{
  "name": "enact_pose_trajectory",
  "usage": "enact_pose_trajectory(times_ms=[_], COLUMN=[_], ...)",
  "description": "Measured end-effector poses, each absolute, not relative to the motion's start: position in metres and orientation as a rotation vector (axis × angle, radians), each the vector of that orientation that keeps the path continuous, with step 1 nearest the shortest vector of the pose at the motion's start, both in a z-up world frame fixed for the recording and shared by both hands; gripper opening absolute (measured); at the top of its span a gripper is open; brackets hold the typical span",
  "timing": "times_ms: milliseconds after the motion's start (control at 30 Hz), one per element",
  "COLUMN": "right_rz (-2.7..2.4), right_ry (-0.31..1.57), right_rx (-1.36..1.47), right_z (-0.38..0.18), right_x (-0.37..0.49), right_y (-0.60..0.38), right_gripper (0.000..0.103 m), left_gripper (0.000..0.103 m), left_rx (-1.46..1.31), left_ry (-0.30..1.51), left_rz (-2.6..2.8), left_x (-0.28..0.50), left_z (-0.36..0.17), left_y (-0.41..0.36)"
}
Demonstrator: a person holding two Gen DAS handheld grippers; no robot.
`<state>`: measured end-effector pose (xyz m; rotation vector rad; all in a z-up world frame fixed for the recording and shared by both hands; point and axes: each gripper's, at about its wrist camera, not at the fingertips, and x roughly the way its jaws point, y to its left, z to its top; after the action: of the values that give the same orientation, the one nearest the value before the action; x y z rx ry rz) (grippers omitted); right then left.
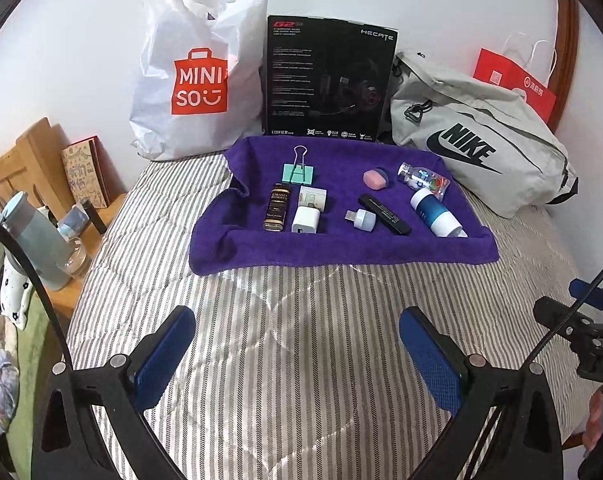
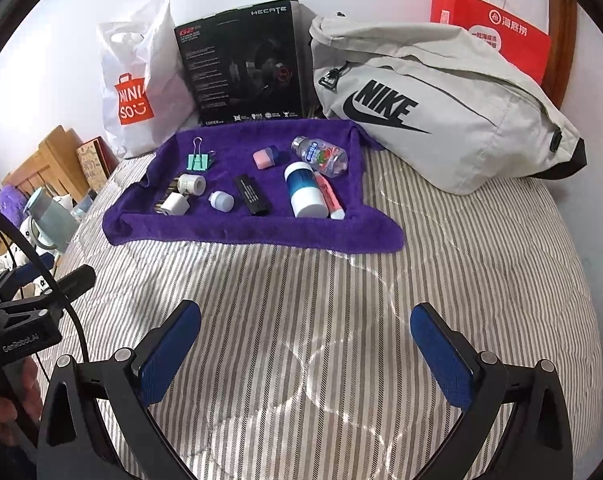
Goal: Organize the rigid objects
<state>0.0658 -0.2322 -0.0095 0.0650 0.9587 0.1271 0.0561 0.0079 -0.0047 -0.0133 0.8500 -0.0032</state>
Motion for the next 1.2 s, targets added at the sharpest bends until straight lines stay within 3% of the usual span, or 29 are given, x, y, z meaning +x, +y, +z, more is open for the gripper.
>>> enact_pose_trajectory(times_ms=[1200], right_rz=[0.119], right_ry=[0.950], right_rx=[0.049], right_z=[-0.0080], right_x=[0.0586], right_y=[-0.2320], right_gripper=[0.103], left_gripper=[0.103], left_rx=[-0.003], left_ry=[0.872], left_rz=[0.004], left_x=[0.0541], left_z=[-0.0039], left_y=[0.0072])
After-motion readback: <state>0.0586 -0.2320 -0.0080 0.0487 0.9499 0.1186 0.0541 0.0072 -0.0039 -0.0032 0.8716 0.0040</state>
